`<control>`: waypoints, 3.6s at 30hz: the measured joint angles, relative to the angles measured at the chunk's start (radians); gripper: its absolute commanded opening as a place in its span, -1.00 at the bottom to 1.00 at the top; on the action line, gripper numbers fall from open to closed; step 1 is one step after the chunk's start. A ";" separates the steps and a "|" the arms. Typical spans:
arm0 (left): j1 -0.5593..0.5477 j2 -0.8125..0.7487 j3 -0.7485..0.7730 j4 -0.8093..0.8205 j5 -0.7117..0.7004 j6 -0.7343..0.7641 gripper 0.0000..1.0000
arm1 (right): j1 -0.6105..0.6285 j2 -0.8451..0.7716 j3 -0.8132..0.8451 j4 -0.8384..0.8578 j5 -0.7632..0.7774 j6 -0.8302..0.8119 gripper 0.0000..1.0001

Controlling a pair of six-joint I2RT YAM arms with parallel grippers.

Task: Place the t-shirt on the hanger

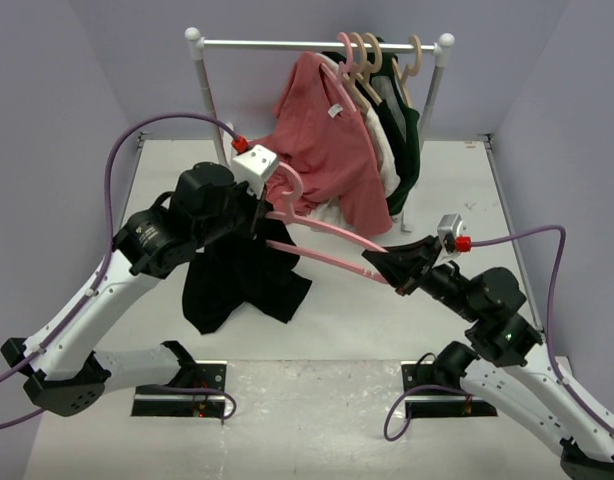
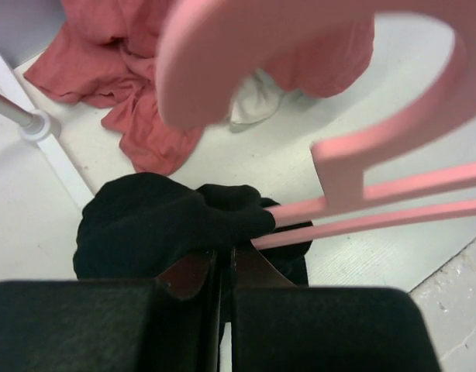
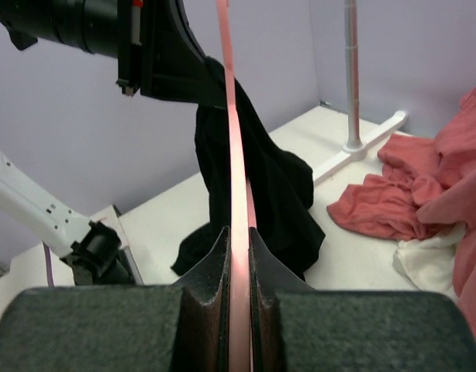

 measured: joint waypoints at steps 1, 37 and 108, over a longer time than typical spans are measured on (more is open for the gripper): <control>0.000 0.000 -0.004 0.002 0.012 0.001 -1.00 | -0.001 -0.004 -0.013 0.028 0.008 0.006 -1.00; 0.003 0.016 -0.001 0.053 0.189 0.096 1.00 | -0.041 -0.101 -0.366 0.540 0.118 0.163 -1.00; 0.035 -0.182 -0.296 0.363 -0.089 0.188 0.39 | -0.042 -0.191 -0.416 0.552 0.034 0.204 -1.00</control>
